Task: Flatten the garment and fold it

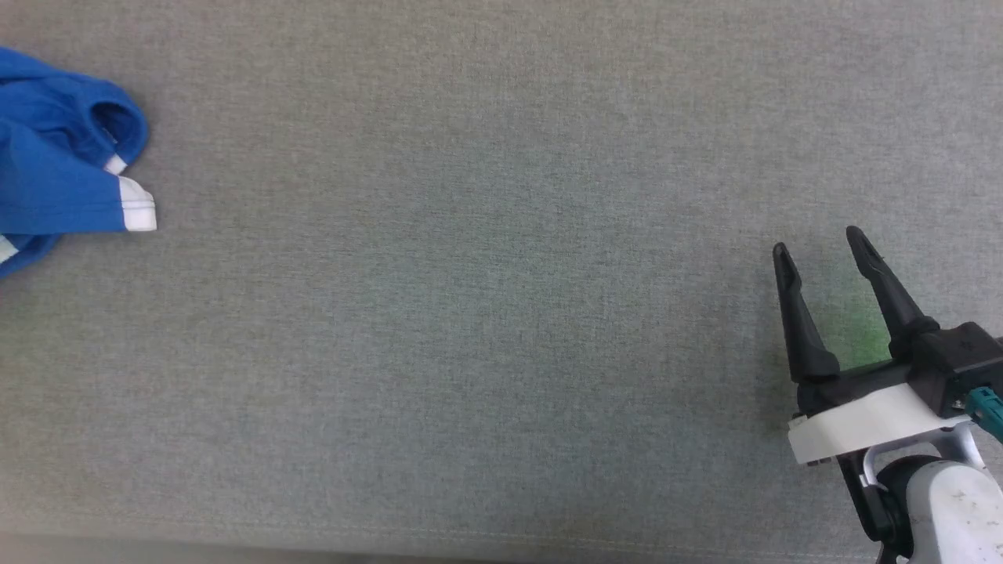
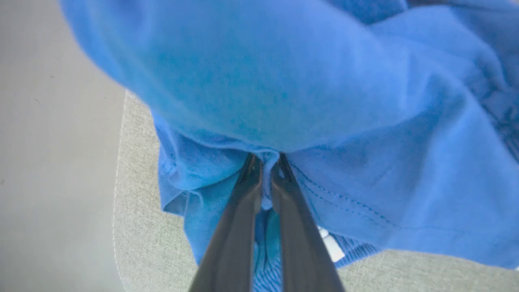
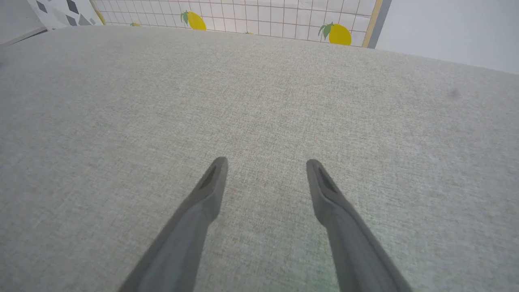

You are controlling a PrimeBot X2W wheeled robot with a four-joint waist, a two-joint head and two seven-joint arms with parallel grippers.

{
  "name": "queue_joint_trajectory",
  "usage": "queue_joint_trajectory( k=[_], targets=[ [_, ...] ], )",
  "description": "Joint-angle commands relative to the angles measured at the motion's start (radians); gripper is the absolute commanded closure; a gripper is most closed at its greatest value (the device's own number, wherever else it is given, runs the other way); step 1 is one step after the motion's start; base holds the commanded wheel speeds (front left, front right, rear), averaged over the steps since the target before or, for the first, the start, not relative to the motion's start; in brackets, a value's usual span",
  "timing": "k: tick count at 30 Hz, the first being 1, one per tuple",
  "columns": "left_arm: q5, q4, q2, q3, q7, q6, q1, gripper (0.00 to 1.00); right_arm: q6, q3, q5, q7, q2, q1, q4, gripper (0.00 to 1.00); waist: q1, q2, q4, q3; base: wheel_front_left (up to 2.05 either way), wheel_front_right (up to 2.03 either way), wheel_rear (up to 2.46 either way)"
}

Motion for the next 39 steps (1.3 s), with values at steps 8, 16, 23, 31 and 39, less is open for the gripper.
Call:
queue_joint_trajectory(
  k=[8,16,23,31,39],
  targets=[
    [0.091,-0.030,0.054,-0.046,-0.220,-0.004,-0.015,1.00,-0.002,0.013,0.001,0.001,0.009,-0.016,0.058,0.00,-0.0001,0.0000,0.016,-0.150,0.00,0.00,0.00],
    [0.143,-0.114,0.065,-0.135,-0.497,-0.004,-0.075,1.00,-0.002,0.007,0.009,-0.002,0.024,0.006,0.116,0.00,-0.0001,0.0000,0.005,-0.327,0.00,0.00,0.00],
    [0.127,-0.228,0.007,-0.246,-0.601,-0.004,-0.128,1.00,-0.002,0.002,0.009,-0.001,0.039,0.025,0.141,0.00,-0.0001,0.0000,-0.019,-0.420,0.00,0.00,0.00],
    [0.124,-0.332,-0.136,-0.383,-0.584,0.005,-0.120,1.00,-0.002,0.007,0.006,-0.003,0.052,0.020,0.149,0.00,-0.0001,0.0000,-0.096,-0.449,0.00,0.00,0.00],
    [0.153,-0.330,-0.330,-0.537,-0.568,0.046,-0.037,1.00,-0.002,-0.003,-0.001,-0.016,0.061,0.006,0.153,0.00,-0.0001,0.0000,-0.209,-0.413,0.00,0.00,0.00]
  ],
)
